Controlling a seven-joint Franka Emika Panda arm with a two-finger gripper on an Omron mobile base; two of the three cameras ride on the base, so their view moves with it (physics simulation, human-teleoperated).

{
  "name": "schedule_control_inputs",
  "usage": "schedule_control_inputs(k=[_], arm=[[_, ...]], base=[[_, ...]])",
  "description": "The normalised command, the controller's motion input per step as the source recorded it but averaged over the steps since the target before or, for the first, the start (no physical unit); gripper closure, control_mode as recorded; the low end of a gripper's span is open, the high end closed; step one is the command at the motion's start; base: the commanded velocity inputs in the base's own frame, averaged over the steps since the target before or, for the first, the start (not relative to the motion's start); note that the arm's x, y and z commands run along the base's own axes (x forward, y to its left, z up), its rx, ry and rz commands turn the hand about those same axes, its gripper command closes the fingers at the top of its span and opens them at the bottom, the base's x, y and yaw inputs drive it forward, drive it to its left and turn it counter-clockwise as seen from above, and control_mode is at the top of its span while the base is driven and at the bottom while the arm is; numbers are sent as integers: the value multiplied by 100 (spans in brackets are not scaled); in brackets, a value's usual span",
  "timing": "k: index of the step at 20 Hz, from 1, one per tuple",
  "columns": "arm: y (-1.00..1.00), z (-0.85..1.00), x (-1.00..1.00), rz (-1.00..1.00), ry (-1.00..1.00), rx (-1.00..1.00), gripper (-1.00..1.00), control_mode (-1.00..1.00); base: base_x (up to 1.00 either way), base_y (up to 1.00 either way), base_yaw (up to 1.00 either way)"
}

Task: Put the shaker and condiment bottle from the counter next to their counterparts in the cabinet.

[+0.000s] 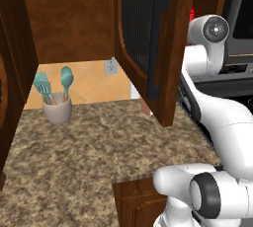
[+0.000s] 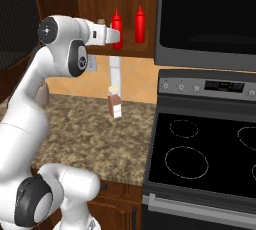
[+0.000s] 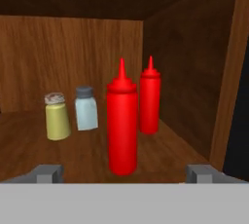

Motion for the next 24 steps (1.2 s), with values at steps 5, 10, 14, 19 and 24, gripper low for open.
schedule_control_inputs(k=[5, 10, 14, 19, 24], arm=[[30, -21, -80, 0, 0, 0, -100, -100], [-5, -45, -100, 0, 0, 0, -100, -100], [-32, -49, -100, 0, 0, 0, -100, -100], [-33, -85, -100, 1, 1, -1, -100, -100], [-47, -99, -100, 1, 5, 0, -100, -100]], base=[[0, 0, 0], [0, 0, 0], [0, 0, 0], [0, 0, 0], [0, 0, 0]])
